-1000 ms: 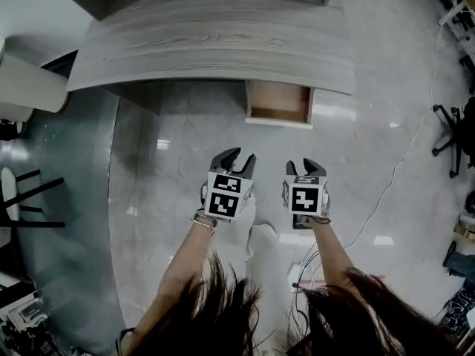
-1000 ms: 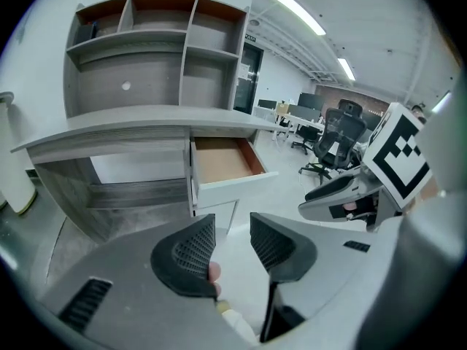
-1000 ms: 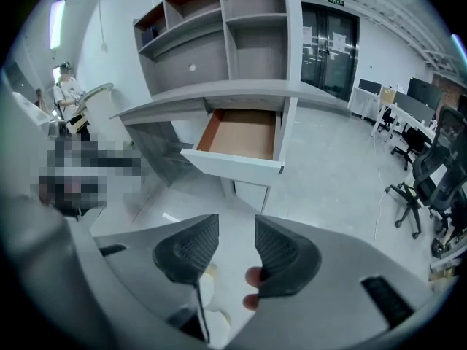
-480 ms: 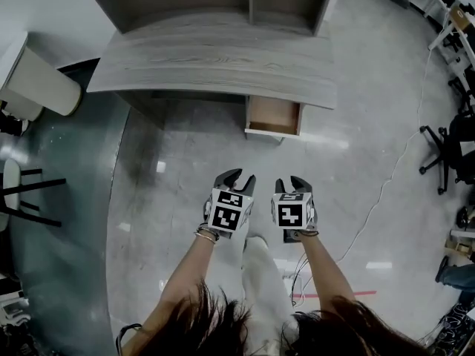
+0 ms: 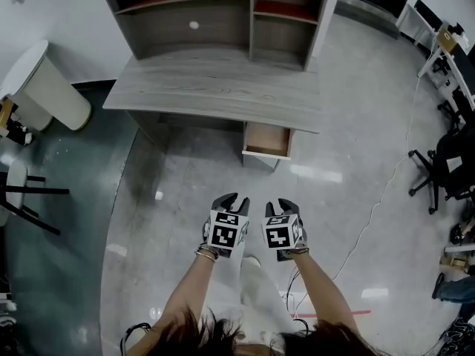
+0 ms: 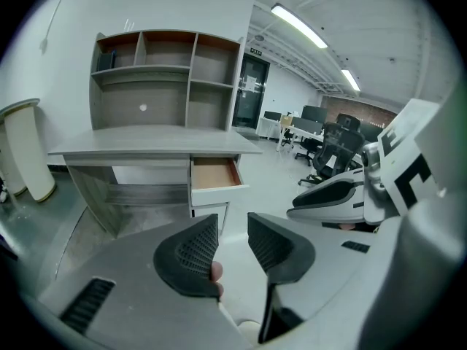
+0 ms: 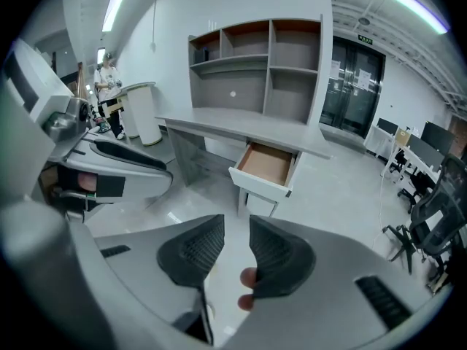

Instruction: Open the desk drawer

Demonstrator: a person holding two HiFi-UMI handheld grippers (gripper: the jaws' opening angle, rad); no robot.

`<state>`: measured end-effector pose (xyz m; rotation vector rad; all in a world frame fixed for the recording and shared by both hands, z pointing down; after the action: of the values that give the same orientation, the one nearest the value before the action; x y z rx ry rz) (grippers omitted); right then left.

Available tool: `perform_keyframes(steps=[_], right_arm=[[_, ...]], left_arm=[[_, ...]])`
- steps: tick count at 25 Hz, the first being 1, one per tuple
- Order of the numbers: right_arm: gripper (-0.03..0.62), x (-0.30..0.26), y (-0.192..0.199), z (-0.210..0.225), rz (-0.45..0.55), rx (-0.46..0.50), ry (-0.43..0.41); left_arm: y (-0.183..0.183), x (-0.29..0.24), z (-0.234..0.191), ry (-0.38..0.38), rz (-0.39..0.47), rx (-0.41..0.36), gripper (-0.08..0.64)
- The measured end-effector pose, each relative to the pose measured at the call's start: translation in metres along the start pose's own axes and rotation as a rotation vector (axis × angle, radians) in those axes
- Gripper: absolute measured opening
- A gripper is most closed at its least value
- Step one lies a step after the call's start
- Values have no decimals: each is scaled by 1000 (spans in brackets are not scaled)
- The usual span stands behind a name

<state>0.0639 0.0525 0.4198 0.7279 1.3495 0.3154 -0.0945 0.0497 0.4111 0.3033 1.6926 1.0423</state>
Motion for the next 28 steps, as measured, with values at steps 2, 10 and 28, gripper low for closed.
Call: perform_keyframes(steps=[2, 10, 28], right_arm=[[114, 9, 0, 0, 14, 9, -7], [97, 42, 3, -2, 73, 60, -34], [50, 86, 1, -11, 188, 87, 1]], left_arm=[[-1, 7, 5, -16, -1, -6, 130], [-8, 34, 30, -72, 32, -6, 120], [-27, 81, 58, -65, 129, -93, 77]])
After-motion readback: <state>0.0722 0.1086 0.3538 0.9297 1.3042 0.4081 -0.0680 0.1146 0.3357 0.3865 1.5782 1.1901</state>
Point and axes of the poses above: the fingertips, and each gripper's own axes: x backward along the fingers, z to its right, y out of its underside, the point moved 10 cm from there along x, backward along the fingers, and after that the axes turned 8 degrees about -x, right-handed, at the moved point
